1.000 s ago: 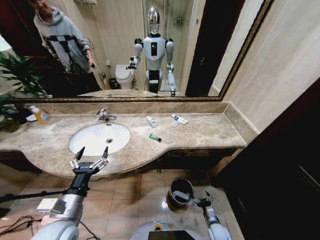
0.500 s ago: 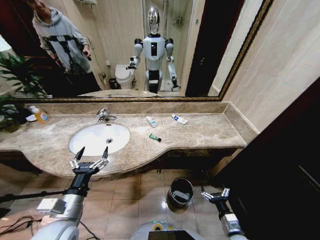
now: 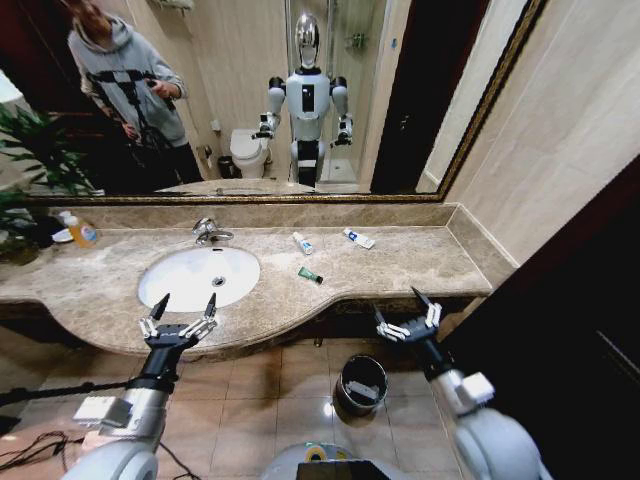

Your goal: Pick up the trash from the sink and place it in the trash bin.

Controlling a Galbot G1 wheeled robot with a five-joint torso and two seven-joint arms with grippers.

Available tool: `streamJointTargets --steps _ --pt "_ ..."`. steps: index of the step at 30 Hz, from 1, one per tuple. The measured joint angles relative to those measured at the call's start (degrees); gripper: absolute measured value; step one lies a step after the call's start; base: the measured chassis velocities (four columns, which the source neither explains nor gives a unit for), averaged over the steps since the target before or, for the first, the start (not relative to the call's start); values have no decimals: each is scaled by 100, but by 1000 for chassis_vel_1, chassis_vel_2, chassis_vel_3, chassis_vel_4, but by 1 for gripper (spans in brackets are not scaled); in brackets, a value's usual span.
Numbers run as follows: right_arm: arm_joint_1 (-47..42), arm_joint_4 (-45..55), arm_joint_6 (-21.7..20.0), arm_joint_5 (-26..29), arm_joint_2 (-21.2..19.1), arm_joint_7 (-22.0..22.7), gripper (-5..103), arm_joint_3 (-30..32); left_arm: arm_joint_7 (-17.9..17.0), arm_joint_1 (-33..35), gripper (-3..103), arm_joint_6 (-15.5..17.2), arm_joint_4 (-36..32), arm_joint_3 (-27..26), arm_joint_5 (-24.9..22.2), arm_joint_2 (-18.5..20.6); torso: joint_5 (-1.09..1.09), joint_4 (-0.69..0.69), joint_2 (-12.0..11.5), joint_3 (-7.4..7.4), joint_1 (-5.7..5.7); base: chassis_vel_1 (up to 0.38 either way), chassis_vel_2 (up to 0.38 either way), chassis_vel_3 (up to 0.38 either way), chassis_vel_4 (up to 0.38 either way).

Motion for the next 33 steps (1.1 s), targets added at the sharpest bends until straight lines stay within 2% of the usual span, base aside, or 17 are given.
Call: streamJointTargets --steps 1,2,5,6,10,11,14,17,23,27,33 --pt "325 -245 -76 183 -200 -6 100 -120 0 0 100 0 0 -1 0 1 2 1 0 1 0 0 0 0 0" --pt "325 -245 -76 183 -200 -6 100 -120 0 0 100 0 0 -1 0 1 2 1 0 1 0 0 0 0 0" --pt "1324 -1035 -401 632 -648 51 100 -624 -1 0 100 0 0 0 0 0 2 1 -1 1 2 0 0 0 0" --pt "1324 -1035 -401 632 -648 51 100 -624 -1 0 100 0 0 0 0 0 2 1 -1 1 2 0 0 0 0" --pt "2441 -1653 -647 698 -737 153 100 -1372 0 0 100 0 0 0 0 0 1 2 -1 1 1 0 0 0 0" --pt "2441 -1653 -647 698 -737 153 100 -1372 0 0 100 0 0 0 0 0 1 2 -1 1 1 0 0 0 0" --pt "2813 -1975 -617 693 -635 90 100 -1902 0 0 100 0 0 0 0 0 -1 0 -1 1 1 0 0 0 0" --pt "2913 -2116 -580 691 -534 70 100 -2136 0 0 100 0 0 0 0 0 -1 0 -1 0 1 0 0 0 0" --pt "3272 -2580 -613 508 -85 58 100 -2910 0 0 100 0 0 0 0 0 -2 0 -1 0 0 0 0 0 0" --pt "3554 -2919 -715 382 181 134 100 -3243 0 0 100 0 0 0 0 0 0 0 -1 0 0 0 0 0 0" --pt "4055 -3473 -730 298 319 177 100 -3447 0 0 100 0 0 0 0 0 -1 0 0 0 0 0 0 0 0"
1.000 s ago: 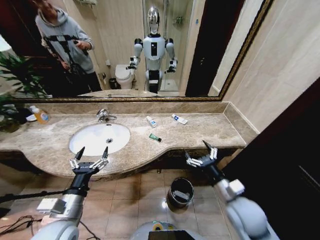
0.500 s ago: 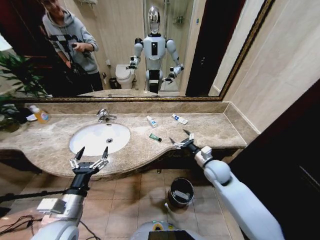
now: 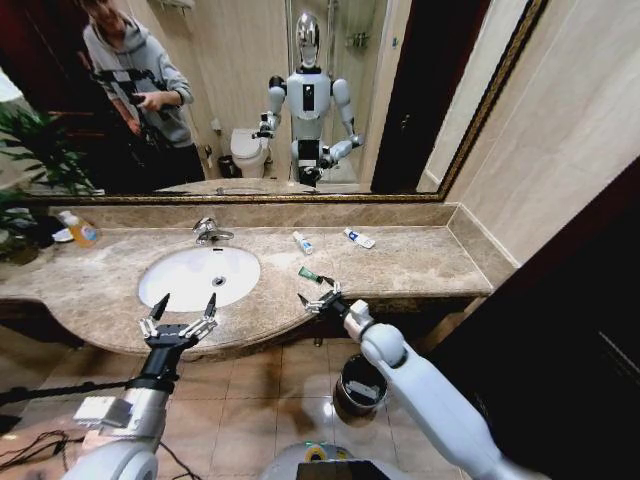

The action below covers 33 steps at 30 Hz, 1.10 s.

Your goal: Pick up the trash from the sink and place it in the trash bin.

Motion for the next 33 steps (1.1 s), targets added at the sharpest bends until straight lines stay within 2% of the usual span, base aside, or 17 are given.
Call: streamJointTargets --steps 7,16,17,20,21,23,24,25,26,29,30,31,32,33 --pt "597 -715 -6 16 164 -7 100 -98 0 0 100 0 0 0 0 0 0 0 0 0 0 0 0 0 0" --pt "752 -1056 -14 -86 199 -146 98 -85 0 0 100 0 0 0 0 0 1 0 0 0 0 0 0 0 0" --pt "758 -1070 -5 -81 193 -167 90 -82 0 0 100 0 0 0 0 0 0 0 0 0 0 0 0 0 0" --pt "763 -1106 58 -72 196 -180 90 -75 0 0 100 0 0 0 0 0 0 0 0 0 0 0 0 0 0" --pt "766 -1139 91 -78 204 -180 83 -62 0 0 100 0 0 0 0 0 1 0 0 0 0 0 0 0 0" --pt "771 -1155 105 -78 203 -183 83 -61 0 0 100 0 0 0 0 0 1 0 0 0 0 0 0 0 0" --pt "776 -1161 109 -65 196 -183 74 -62 0 0 100 0 0 0 0 0 1 0 0 0 0 0 0 0 0" --pt "783 -1162 108 -21 178 -186 74 -72 0 0 100 0 0 0 0 0 0 0 0 0 0 0 0 0 0" --pt "786 -1161 102 -8 172 -188 66 -73 0 0 100 0 0 0 0 0 1 0 0 0 0 0 0 0 0" --pt "787 -1151 91 0 170 -192 66 -73 0 0 100 0 0 0 0 0 1 0 0 0 0 0 0 0 0" --pt "788 -1133 77 4 165 -202 58 -79 0 0 100 0 0 0 0 0 1 0 0 0 0 0 0 0 0" --pt "787 -1125 76 2 162 -210 58 -81 0 0 100 0 0 0 0 0 1 0 0 0 0 0 0 0 0" --pt "780 -1116 76 -5 161 -213 50 -81 0 0 100 0 0 0 0 0 0 0 0 0 0 0 0 0 0" --pt "780 -1116 76 -5 161 -213 50 -81 0 0 100 0 0 0 0 0 0 0 0 0 0 0 0 0 0"
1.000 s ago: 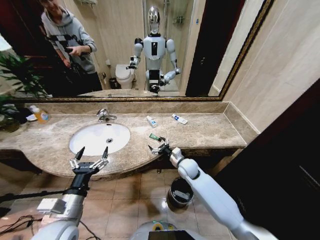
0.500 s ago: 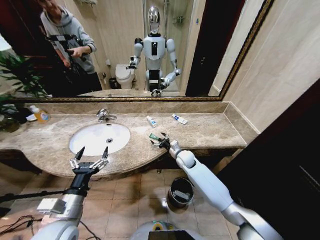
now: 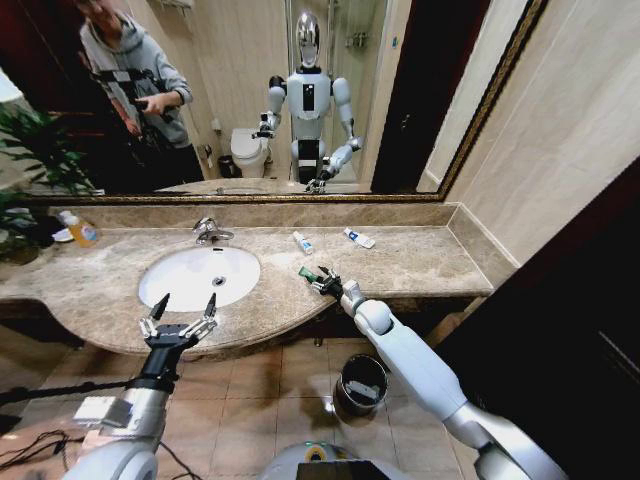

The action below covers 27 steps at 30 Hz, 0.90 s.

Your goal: Pick up the trash from the sink and place it in the trash bin.

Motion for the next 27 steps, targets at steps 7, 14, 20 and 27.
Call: streamJointTargets --steps 7,14,20,27 --pt "-74 57 4 -8 -26 13 30 33 0 0 100 0 0 0 0 0 1 0 0 0 0 0 0 0 0" --pt "-132 188 -26 -7 -70 41 15 45 0 0 100 0 0 0 0 0 1 0 0 0 0 0 0 0 0" --pt "-238 398 -146 141 -137 61 1 76 0 0 100 0 0 0 0 0 1 0 0 0 0 0 0 0 0" --pt "-435 707 -184 180 -226 134 1 244 0 0 100 0 0 0 0 0 1 0 0 0 0 0 0 0 0"
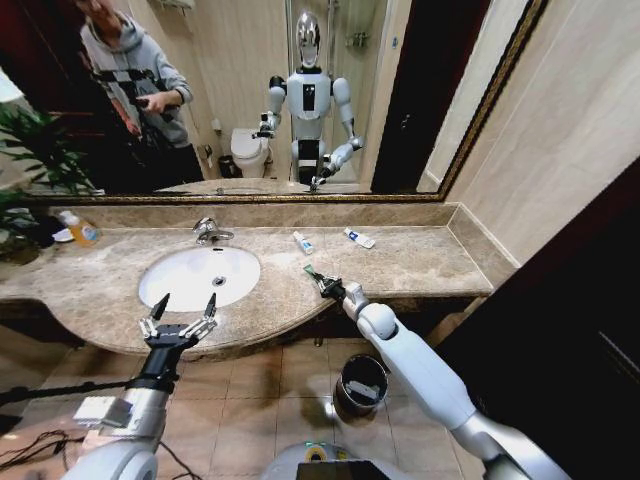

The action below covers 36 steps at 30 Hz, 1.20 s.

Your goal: Pick up the trash from the sink and place it in the trash bin.

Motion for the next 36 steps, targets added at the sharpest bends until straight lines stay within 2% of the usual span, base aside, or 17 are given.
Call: streamJointTargets --steps 3,6,7,9,11,13,14,16,19,20,22,23,27,28,30,36 --pt "-261 396 -71 28 -115 -9 1 268 -1 0 100 0 0 0 0 0 1 0 0 0 0 0 0 0 0" --pt "-880 1242 -197 88 -306 -57 1 854 3 0 100 0 0 1 0 0 2 -1 0 0 0 0 0 0 0" --pt "-880 1242 -197 88 -306 -57 1 854 3 0 100 0 0 1 0 0 2 -1 0 0 0 0 0 0 0" --pt "-1425 1830 -215 161 -435 -48 1 1351 0 0 100 0 0 0 0 0 0 0 1 -1 -1 0 0 0 0" --pt "-1613 1995 -187 186 -468 -34 1 1499 -2 0 100 0 0 0 0 0 0 -2 1 0 -1 0 0 0 0" --pt "-2262 2375 15 274 -562 40 1 1934 0 0 100 0 -1 -1 0 0 0 1 1 -1 -1 0 0 0 0" --pt "-2262 2375 15 274 -562 40 1 1934 0 0 100 0 -1 -1 0 0 0 1 1 -1 -1 0 0 0 0" --pt "-2992 2610 223 282 -571 -104 1 2434 -1 0 100 0 0 0 0 0 1 -1 1 -1 -1 0 0 0 0" --pt "-3933 2768 681 104 -356 -333 1 3055 -2 0 100 0 0 0 0 0 3 -2 1 -1 -2 0 0 0 0" --pt "-3933 2768 681 104 -356 -333 1 3055 -2 0 100 0 0 0 0 0 3 -2 1 -1 -2 0 0 0 0" --pt "-4461 2761 1149 -10 -116 -405 1 3364 0 0 100 0 0 0 0 0 1 -1 1 -1 -2 0 0 0 0" --pt "-4461 2761 1149 -10 -116 -405 1 3364 0 0 100 0 0 0 0 0 1 -1 1 -1 -2 0 0 0 0" --pt "-5213 2483 1929 -179 259 -523 1 3619 -1 0 100 0 0 0 0 0 1 -1 1 -1 -1 0 0 0 0" --pt "-5213 2483 1929 -179 259 -523 1 3619 -1 0 100 0 0 0 0 0 1 -1 1 -1 -1 0 0 0 0" --pt "-5418 2291 2197 -208 358 -577 1 3710 -1 0 100 0 0 0 0 0 1 -1 1 -1 -2 0 0 0 0" --pt "-5324 1585 2283 -217 487 -587 1 3629 0 0 100 0 0 0 0 0 0 0 1 0 0 0 0 0 0"
